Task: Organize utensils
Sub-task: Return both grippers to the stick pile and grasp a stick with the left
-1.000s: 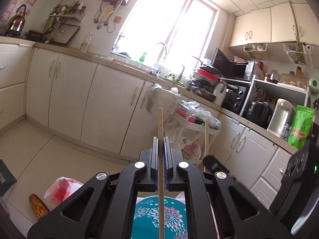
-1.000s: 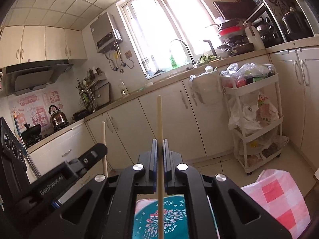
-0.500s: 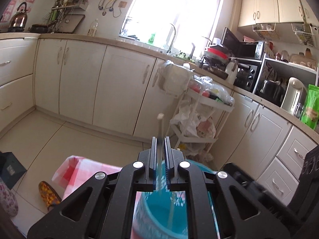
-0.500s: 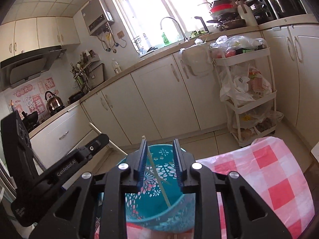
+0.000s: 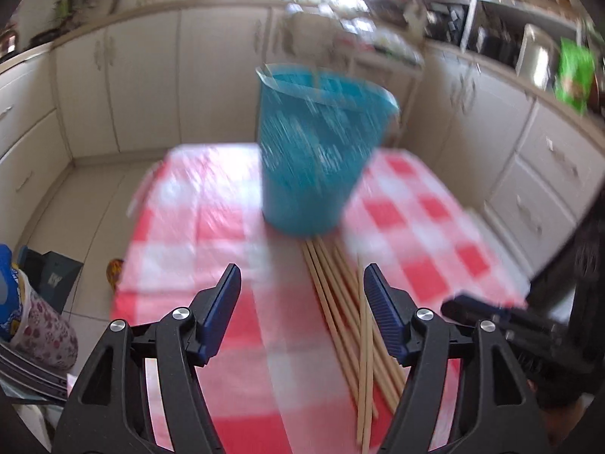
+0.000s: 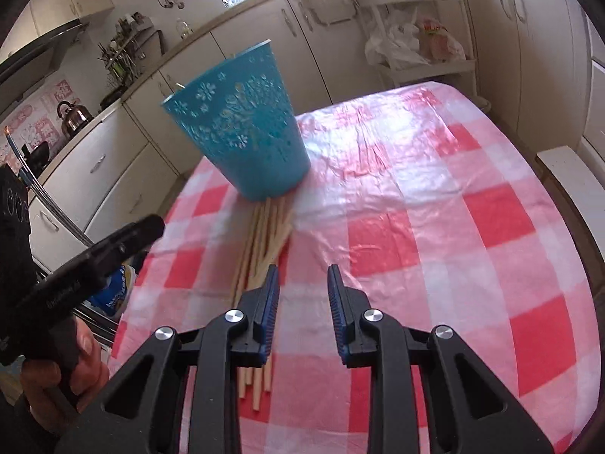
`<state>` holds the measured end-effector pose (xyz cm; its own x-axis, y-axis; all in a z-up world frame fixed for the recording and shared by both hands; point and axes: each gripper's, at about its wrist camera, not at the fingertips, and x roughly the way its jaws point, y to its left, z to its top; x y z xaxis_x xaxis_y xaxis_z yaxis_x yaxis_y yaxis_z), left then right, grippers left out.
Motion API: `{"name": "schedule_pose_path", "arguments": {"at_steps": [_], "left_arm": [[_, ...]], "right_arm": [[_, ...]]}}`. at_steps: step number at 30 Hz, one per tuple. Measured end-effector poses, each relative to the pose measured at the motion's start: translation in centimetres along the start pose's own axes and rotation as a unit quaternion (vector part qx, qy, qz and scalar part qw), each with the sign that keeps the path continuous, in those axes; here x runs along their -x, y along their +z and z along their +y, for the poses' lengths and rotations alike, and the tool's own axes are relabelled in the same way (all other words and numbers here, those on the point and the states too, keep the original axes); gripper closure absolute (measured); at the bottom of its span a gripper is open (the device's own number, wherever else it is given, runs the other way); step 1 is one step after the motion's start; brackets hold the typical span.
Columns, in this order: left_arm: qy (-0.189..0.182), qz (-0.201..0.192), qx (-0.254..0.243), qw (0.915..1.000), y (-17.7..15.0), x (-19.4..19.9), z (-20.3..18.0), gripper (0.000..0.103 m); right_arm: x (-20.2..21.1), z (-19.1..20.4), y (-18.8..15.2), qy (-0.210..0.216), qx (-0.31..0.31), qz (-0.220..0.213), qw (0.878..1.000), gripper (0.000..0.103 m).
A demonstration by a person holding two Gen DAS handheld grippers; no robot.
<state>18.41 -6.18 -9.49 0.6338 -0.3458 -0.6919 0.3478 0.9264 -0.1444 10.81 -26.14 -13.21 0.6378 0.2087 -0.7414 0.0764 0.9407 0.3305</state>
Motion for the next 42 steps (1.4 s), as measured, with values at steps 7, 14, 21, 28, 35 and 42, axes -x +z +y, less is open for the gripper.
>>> {"name": "schedule_pose_path", "arguments": {"at_steps": [7,14,21,28,35,42], "left_arm": [[0.003,0.040,-0.029,0.9988,-2.4,-2.3,-2.5,0.039],[0.022,0.061,-0.047,0.9968,-1.7,-4.4,-3.5,0.039],[0.014,0.086,-0.031,0.9957,-2.4,-6.0,-2.8,0.055],[-0.046,0.074,0.054,0.9948,-2.6,-5.2,0.0,0.094],[-0.063,0.065,0.095,0.9913,-3.0,-3.5,2.0,0.095],[-0.034,0.072,0.074,0.9941,-1.3,-4.9,1.6,0.064]], "right_arm": [[0.3,-0.9,-1.5,-0.017,0.001,0.012,1.000,0.067],[0.4,-1.7,-2.0,-0.022,-0.013,0.014,1.000,0.058],[0.3,-2.1,-2.1,-0.025,-0.018,0.018,0.999,0.054],[0.0,-1.6,-2.2,-0.022,-0.010,0.022,0.999,0.052],[-0.9,-0.1,-2.0,-0.017,0.011,0.030,0.999,0.051],[-1.9,0.7,-2.5,-0.018,0.025,0.043,0.999,0.049]]}}
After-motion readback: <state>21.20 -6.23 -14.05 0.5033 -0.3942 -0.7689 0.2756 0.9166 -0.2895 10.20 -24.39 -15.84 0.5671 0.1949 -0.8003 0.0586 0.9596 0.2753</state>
